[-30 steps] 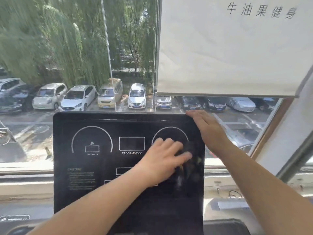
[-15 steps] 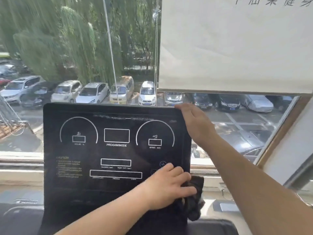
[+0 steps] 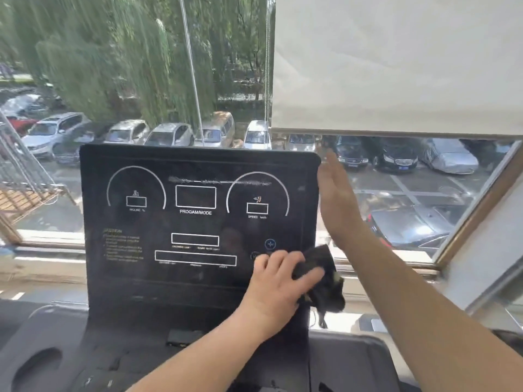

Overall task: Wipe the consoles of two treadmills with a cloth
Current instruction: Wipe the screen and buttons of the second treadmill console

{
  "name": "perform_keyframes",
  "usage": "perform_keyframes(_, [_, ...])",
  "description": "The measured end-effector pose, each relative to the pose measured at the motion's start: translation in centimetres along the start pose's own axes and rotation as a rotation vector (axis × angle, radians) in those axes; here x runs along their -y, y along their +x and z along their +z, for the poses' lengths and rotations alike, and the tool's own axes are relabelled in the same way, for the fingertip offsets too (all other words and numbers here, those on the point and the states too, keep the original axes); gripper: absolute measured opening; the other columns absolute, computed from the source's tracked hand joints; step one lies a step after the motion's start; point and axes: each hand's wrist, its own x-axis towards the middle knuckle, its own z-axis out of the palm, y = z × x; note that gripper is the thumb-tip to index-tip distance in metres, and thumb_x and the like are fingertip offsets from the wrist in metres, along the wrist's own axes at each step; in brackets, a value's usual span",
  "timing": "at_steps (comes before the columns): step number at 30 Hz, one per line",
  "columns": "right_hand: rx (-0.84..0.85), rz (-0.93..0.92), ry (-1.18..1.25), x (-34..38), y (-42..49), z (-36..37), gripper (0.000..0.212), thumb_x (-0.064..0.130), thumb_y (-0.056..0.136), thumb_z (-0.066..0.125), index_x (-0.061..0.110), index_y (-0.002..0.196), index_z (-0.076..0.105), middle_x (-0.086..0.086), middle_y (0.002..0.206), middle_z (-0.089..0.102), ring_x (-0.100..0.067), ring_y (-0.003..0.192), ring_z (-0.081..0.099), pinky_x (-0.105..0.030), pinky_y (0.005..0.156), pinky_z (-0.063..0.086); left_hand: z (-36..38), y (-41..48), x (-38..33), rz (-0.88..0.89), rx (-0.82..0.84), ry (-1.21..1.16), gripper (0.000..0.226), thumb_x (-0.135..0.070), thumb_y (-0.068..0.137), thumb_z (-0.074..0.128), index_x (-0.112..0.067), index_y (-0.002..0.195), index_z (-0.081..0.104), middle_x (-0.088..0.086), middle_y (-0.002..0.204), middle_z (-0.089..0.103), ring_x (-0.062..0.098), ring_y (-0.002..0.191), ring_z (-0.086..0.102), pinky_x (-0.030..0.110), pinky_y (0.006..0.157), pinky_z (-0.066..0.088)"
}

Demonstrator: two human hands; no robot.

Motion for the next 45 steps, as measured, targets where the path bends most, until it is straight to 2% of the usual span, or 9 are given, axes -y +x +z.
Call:
perform_keyframes(3, [-0.061, 0.330, 0.091, -4.4, -3.0, 0.5, 0.039, 0.048, 0.108, 0.034, 0.029, 0.131, 0.060, 0.003, 0.141, 0.060, -0.026, 0.141, 0.052, -0.040, 0.116, 0.036, -0.6, -2.9, 1.7, 0.321, 0.222, 0.105, 0.063, -0.022, 0.072, 0.067, -0.043, 0.131, 0.058, -0.001, 0.129, 0.059, 0.025, 0.110, 0.054, 0.040, 0.086, 0.043])
perform_keyframes(6, [0.034, 0.497, 0.134, -7.7, -6.2, 0.9, 0.047, 0.057, 0.094, 0.039, 0.014, 0.099, 0.056, -0.029, 0.117, 0.064, -0.021, 0.098, 0.060, -0.043, 0.093, 0.047, -4.0, -1.1, 6.2, 0.383, 0.117, 0.187, 0.053, -0.014, 0.083, 0.055, -0.038, 0.130, 0.060, 0.002, 0.123, 0.063, 0.029, 0.102, 0.060, 0.043, 0.081, 0.046])
perform_keyframes(13, [0.047, 0.556, 0.028, -7.4, -10.0, 1.7, 0.036, 0.048, 0.095, 0.039, 0.017, 0.089, 0.056, -0.018, 0.093, 0.058, -0.031, 0.084, 0.054, -0.050, 0.097, 0.054, -9.6, 3.8, 11.3, -0.537, -0.333, 0.017, 0.068, -0.013, 0.075, 0.076, -0.027, 0.139, 0.060, 0.012, 0.128, 0.057, 0.040, 0.111, 0.052, 0.053, 0.084, 0.046])
perform_keyframes(16, [-0.155, 0.460, -0.076, -7.2, -11.6, 2.5, 0.026, 0.028, 0.104, 0.044, 0.014, 0.089, 0.059, -0.006, 0.085, 0.058, -0.027, 0.082, 0.050, -0.039, 0.075, 0.044, -6.9, 0.5, 8.7, -0.423, -0.259, 0.011, 0.073, -0.013, 0.066, 0.078, -0.028, 0.136, 0.065, 0.008, 0.127, 0.061, 0.036, 0.113, 0.054, 0.049, 0.084, 0.045])
perform_keyframes(19, [-0.284, 0.437, -0.113, -7.3, -12.9, 3.3, 0.021, 0.021, 0.104, 0.049, 0.019, 0.114, 0.067, 0.004, 0.104, 0.068, -0.020, 0.099, 0.061, -0.032, 0.086, 0.040, -3.6, -4.3, 6.5, -0.130, -0.015, 0.029, 0.077, -0.016, 0.056, 0.080, -0.032, 0.130, 0.066, 0.005, 0.124, 0.064, 0.032, 0.110, 0.057, 0.044, 0.084, 0.044])
perform_keyframes(27, [-0.285, 0.442, -0.210, -6.8, -16.9, 7.8, 0.013, 0.022, 0.103, 0.053, 0.025, 0.093, 0.061, 0.006, 0.090, 0.066, -0.014, 0.087, 0.062, -0.036, 0.072, 0.043, -3.5, -8.5, 6.3, 0.006, 0.237, -0.046, 0.062, -0.016, 0.072, 0.071, -0.034, 0.130, 0.061, 0.000, 0.118, 0.060, 0.030, 0.102, 0.057, 0.043, 0.078, 0.047])
perform_keyframes(34, [-0.058, 0.404, -0.232, -4.5, -19.0, 18.0, 0.044, 0.045, 0.094, 0.057, 0.005, 0.076, 0.062, -0.016, 0.073, 0.063, -0.031, 0.067, 0.058, -0.048, 0.070, 0.053, -7.1, -17.4, 18.3, -0.147, 0.182, -0.093, 0.071, -0.020, 0.059, 0.070, -0.029, 0.129, 0.066, 0.001, 0.118, 0.061, 0.032, 0.103, 0.058, 0.044, 0.078, 0.049])
perform_keyframes(38, [0.046, 0.450, -0.113, -3.7, -19.3, 24.0, 0.037, 0.026, 0.103, 0.061, 0.002, 0.077, 0.070, -0.015, 0.062, 0.065, -0.015, 0.056, 0.057, -0.044, 0.065, 0.054, -9.0, -22.9, 25.8, -0.264, 0.181, -0.044, 0.074, -0.015, 0.056, 0.073, -0.022, 0.129, 0.066, 0.006, 0.117, 0.060, 0.034, 0.101, 0.056, 0.044, 0.078, 0.053])
perform_keyframes(45, [-0.097, 0.533, -0.004, -2.0, -19.0, 25.8, 0.036, 0.024, 0.106, 0.059, 0.006, 0.078, 0.074, 0.000, 0.055, 0.065, -0.013, 0.050, 0.058, -0.033, 0.058, 0.050, -10.4, -19.2, 28.6, -0.489, -0.258, -0.140, 0.074, 0.001, 0.059, 0.079, -0.014, 0.129, 0.062, 0.015, 0.115, 0.055, 0.039, 0.099, 0.054, 0.050, 0.083, 0.051])
